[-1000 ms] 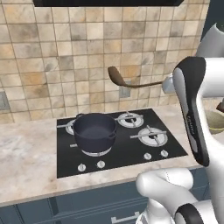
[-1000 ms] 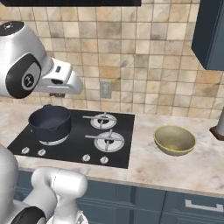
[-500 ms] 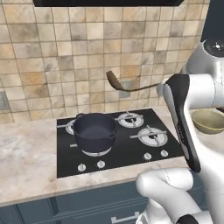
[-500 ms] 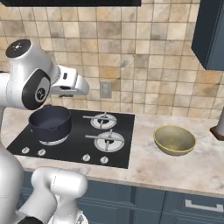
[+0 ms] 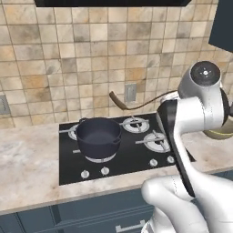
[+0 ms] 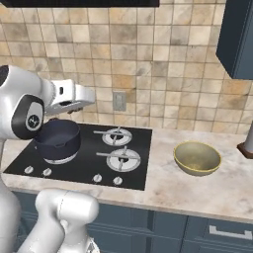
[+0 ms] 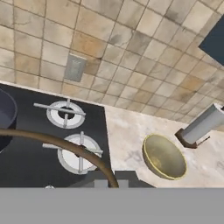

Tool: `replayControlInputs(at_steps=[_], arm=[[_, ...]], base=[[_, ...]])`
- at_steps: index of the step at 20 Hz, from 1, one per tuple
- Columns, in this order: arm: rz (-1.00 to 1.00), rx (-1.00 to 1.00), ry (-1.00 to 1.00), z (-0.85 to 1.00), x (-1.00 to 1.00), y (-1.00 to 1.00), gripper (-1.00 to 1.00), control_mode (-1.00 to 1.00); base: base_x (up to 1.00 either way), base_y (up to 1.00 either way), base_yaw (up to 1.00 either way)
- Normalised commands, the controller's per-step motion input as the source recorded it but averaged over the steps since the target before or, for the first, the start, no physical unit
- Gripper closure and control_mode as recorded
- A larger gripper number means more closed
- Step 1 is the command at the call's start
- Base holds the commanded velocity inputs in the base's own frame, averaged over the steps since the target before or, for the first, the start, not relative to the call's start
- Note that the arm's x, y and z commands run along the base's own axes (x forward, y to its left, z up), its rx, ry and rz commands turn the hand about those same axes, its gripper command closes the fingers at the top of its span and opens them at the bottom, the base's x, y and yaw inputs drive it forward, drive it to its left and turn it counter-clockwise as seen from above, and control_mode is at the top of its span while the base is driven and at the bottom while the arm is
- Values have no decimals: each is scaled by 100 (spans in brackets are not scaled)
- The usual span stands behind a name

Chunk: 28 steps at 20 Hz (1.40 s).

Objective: Open the cabinet and move the ladle to the pot. Then close the cabinet.

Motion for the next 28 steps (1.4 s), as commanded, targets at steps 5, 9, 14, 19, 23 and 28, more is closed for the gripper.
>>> replayControlInputs(at_steps=[5,9,14,19,23,28], arm=[[14,-23,-1,0,0,0,100,-100],[20,-21,0,0,3,0,100,-100],[9,-23,0,0,49,3,100,-100],[0,-23,0,0,60,24,100,-100],[0,-18,8,-2,30,29,100,-100],[0,-9,18,-1,39,30,100,-100]], base=[[0,0,0],[0,0,0],[0,0,0],[0,0,0],[0,0,0],[0,0,0]])
